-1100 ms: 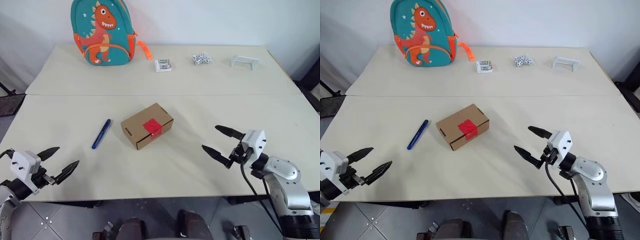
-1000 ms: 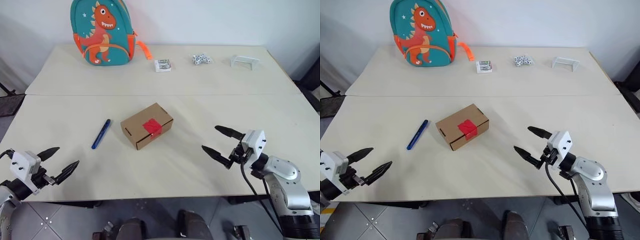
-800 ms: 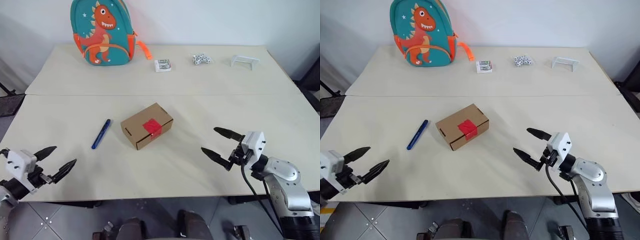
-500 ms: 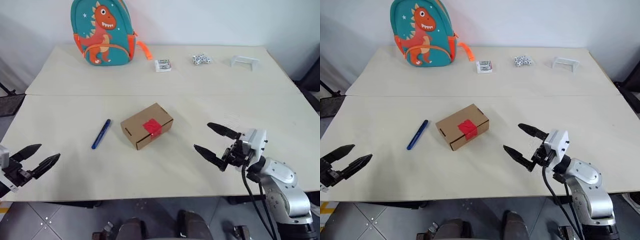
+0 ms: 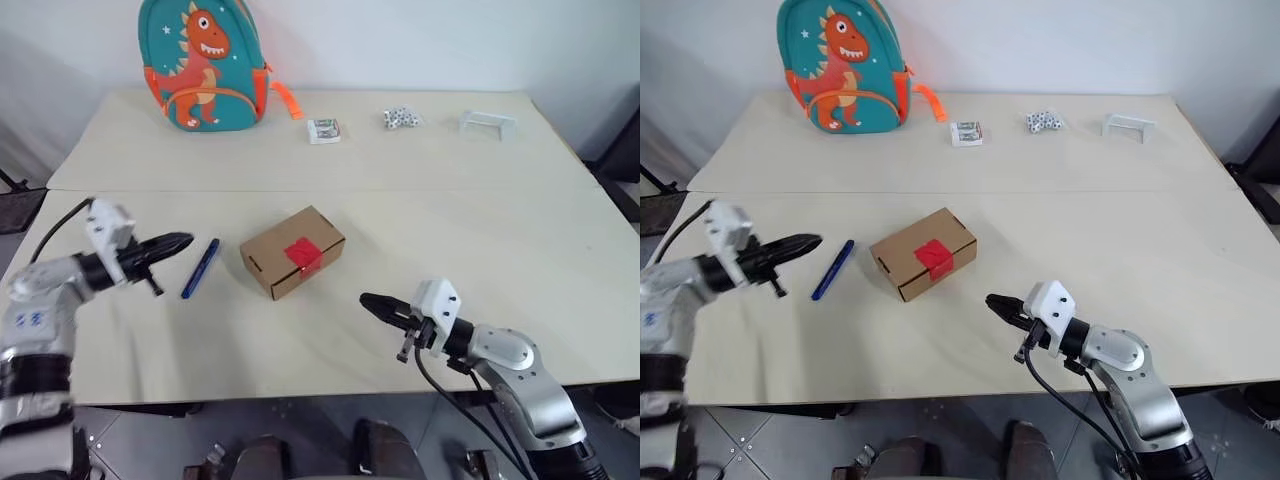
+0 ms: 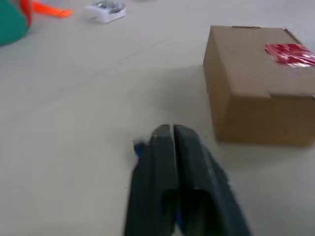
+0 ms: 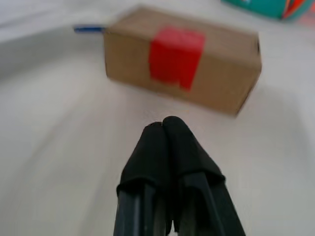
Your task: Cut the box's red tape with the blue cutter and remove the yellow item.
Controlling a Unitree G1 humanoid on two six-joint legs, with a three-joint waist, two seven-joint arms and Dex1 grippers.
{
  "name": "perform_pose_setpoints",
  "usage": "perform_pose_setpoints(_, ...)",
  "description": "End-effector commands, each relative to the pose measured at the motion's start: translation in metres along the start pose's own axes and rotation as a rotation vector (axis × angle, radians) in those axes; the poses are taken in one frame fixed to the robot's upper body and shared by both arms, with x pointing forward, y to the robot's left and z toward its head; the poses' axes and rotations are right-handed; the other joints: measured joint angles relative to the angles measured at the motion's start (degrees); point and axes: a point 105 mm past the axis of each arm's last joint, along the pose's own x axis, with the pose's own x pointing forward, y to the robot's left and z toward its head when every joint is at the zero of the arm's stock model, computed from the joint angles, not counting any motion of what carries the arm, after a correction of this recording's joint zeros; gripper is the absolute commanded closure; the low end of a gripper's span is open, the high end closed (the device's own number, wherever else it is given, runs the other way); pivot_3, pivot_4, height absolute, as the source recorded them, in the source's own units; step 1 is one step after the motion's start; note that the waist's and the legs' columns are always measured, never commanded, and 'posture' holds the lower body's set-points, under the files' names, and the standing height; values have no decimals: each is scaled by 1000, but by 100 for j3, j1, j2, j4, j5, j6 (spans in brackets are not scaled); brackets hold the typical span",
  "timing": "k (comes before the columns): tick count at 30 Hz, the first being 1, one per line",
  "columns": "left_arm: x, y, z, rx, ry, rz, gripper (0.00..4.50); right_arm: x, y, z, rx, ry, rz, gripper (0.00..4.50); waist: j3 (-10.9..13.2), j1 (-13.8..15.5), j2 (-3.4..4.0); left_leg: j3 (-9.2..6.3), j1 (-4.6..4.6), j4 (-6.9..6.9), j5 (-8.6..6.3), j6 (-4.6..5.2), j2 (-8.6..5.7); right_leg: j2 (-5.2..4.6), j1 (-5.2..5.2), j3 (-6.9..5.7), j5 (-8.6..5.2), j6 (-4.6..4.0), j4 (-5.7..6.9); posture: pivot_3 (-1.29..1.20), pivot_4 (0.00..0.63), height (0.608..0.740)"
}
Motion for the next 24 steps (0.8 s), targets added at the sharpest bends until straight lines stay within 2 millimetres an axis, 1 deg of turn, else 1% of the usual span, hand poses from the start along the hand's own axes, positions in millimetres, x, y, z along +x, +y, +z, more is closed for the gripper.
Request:
perform_pose_setpoints(1,32,8,1,34,44,17,4474,13,-5,4,9,0,-18,4500,1,-35,-1,-3,-3,0,0,0,0,0,0,-7,0,0,-2,0,150,740)
perform_pose_setpoints(4,62,10,9,45,52,13,4474,21,-5,0,13,41,5,4500,1,-40,-2,-12,-9,7,0,0,1,0,1,-15,0,1,-1,0,150,740)
perform_pose_setpoints(8,94,-11,18,95,55,-109,4474,34,-12,3,35,56,-16,4500,1,-53,-2,-13,-11,9,0,0,1,0,1,-18,1,2,-4,0,150,740)
perform_pose_setpoints(10,101,-21,20,118,74,-167,4474,38,-15,3,51,71,-24,4500,1,-46,-2,-13,-13,16,0,0,1,0,1,-18,1,2,-1,0,150,740)
perform_pose_setpoints(12,103,-32,18,159,112,-246,4474,42,-18,3,70,89,-40,4500,1,-52,-2,-14,-15,18,0,0,2,-1,1,-17,1,2,-1,0,150,740)
perform_pose_setpoints(16,100,-45,13,173,160,-324,4474,47,-27,4,84,122,-83,4500,2,-46,-1,-19,-18,20,0,0,4,-1,0,-20,1,2,1,0,150,740)
perform_pose_setpoints(20,93,-56,13,164,181,-370,4474,49,-33,7,91,142,-104,4500,2,-46,0,-20,-19,23,0,0,7,-1,0,-19,1,2,1,0,150,740)
perform_pose_setpoints(24,79,-81,14,140,197,-456,4474,47,-37,10,83,151,-86,4500,3,-46,2,-22,-22,26,0,0,9,-1,0,-20,1,2,2,0,150,740)
